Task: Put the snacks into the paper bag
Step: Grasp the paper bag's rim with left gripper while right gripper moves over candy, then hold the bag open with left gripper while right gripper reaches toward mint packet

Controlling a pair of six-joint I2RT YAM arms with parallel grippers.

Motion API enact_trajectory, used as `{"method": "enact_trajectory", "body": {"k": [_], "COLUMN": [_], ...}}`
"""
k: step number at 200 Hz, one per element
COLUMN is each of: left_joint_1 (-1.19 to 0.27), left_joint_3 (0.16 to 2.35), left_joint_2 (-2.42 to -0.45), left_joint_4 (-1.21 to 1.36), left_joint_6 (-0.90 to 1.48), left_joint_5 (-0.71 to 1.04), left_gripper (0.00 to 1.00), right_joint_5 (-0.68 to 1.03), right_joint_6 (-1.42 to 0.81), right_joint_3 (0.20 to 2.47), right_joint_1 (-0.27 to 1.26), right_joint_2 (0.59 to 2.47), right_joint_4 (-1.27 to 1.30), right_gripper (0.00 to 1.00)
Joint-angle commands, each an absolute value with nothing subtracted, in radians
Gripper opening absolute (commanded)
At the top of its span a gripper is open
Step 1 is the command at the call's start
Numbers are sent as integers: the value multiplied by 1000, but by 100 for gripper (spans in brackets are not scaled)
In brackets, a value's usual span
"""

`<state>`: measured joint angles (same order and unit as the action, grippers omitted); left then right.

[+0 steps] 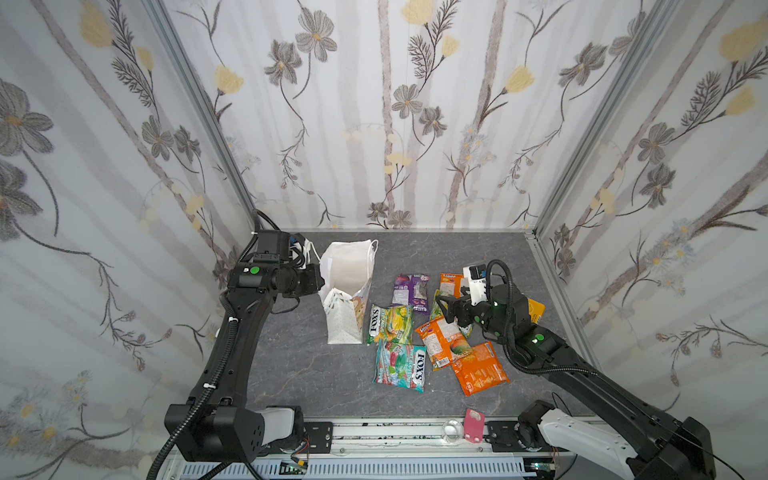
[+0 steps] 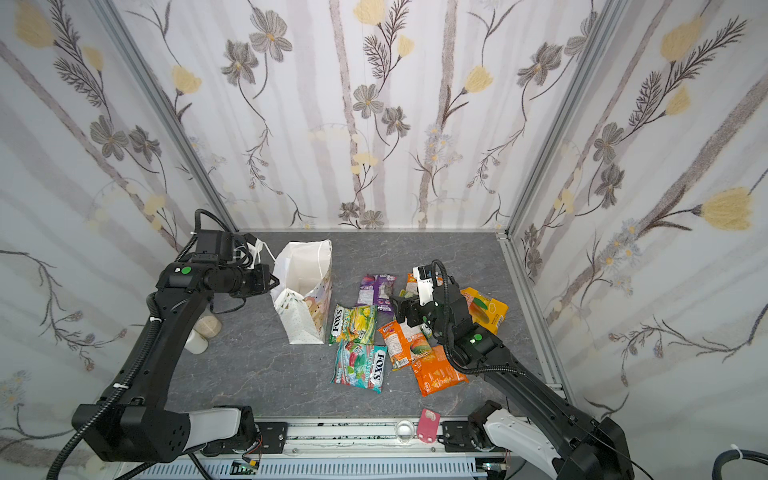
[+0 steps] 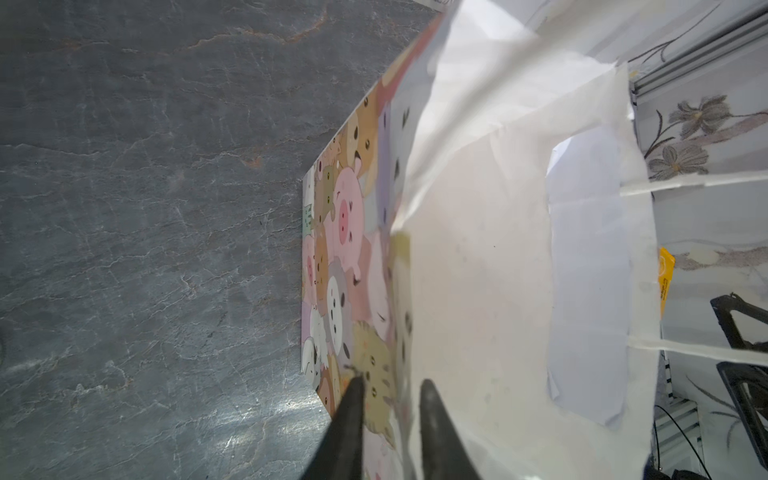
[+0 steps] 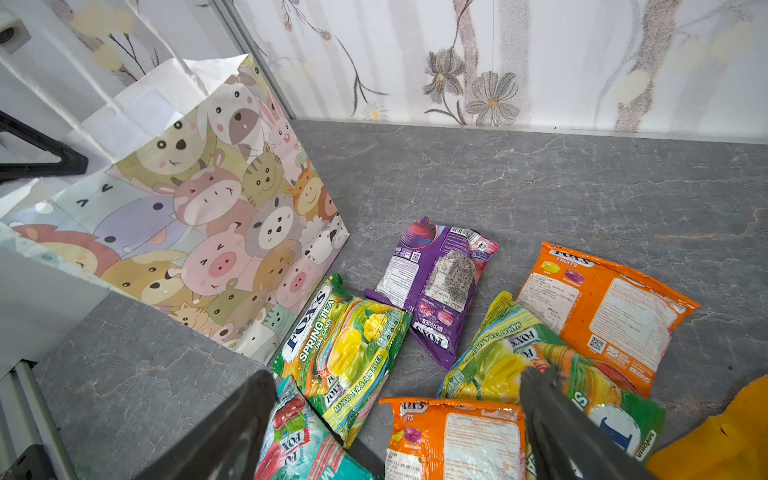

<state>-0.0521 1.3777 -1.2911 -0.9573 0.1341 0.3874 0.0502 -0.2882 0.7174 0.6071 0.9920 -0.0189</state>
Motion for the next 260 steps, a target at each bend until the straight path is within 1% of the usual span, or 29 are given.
{"method": "enact_trajectory", "body": {"k": [1,14,18,48,80,110,128,155,174,184,187,197,232,260], "left_joint_1": [-49,-48,-49,-48,-48,-47,-45,-40,-37,-34,-34,-31,-23,-16], "left_joint_3": [1382,1392,1397,1446,1481,1464,1434,1347,1242,1204,1192,1166,1144,1167], "left_joint_2": [-1287,-1283,-1281,-1262,-1173,-1089,-1047,-1003,-974,-968,-966,-967,-1017,-1062], "left_joint_4": [-976,-976,-976,-957,-907,-871,-865,-830,-763,-726,-716,-688,-656,-676], "left_joint_6": [108,105,104,119,144,161,168,203,227,238,241,247,237,237], "left_joint_5": [298,267,260,222,148,79,66,99,184,214,222,246,304,301], "left_gripper": [91,99,100,100,100,100,100,100,100,100,100,100,100,100], "right_joint_5": [73,74,74,78,78,73,59,87,136,135,131,120,81,38], "right_joint_6": [-298,-298,-299,-305,-317,-341,-362,-431,-488,-512,-521,-548,-648,-731], "right_joint_3": [736,742,742,746,796,805,805,799,783,766,762,729,670,639], "right_joint_1": [613,620,622,636,668,720,754,785,803,813,843,868,921,945], "right_joint_2": [1003,1006,1005,1026,1057,1085,1116,1176,1193,1193,1192,1192,1206,1224], "right_joint_4": [2,0,-1,-37,-99,-154,-206,-307,-362,-378,-380,-384,-324,-279], "right_gripper": [90,90,90,90,89,89,89,88,86,85,85,85,85,85]}}
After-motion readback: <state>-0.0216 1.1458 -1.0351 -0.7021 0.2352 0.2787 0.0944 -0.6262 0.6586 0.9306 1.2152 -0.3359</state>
